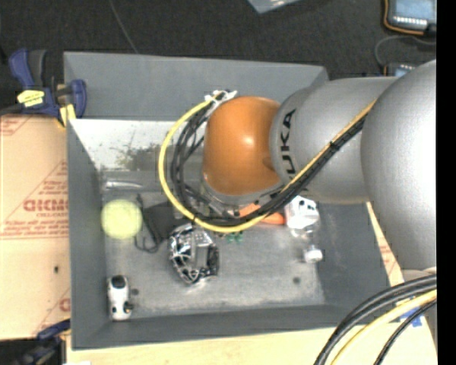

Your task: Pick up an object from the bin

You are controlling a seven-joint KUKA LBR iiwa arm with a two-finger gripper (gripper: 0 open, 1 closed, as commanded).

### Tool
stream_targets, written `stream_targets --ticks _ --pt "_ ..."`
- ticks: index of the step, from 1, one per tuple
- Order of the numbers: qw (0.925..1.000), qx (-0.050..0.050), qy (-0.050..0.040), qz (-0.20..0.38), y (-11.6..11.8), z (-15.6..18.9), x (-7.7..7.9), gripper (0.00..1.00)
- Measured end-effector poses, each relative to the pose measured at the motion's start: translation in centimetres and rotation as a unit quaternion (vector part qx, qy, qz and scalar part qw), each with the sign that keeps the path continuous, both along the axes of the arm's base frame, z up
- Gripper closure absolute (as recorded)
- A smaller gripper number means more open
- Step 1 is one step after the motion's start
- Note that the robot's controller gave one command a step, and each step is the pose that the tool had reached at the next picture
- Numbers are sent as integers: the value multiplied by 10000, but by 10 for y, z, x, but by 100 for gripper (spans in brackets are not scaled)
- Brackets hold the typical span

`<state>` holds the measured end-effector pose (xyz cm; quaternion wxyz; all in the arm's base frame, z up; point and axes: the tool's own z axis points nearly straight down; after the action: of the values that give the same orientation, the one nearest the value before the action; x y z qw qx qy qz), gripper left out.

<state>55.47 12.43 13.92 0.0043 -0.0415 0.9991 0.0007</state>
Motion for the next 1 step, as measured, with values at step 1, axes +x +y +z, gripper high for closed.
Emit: stream_targets --ticks 1 --pt "9948 0 -16 1020 14 -62 34 0"
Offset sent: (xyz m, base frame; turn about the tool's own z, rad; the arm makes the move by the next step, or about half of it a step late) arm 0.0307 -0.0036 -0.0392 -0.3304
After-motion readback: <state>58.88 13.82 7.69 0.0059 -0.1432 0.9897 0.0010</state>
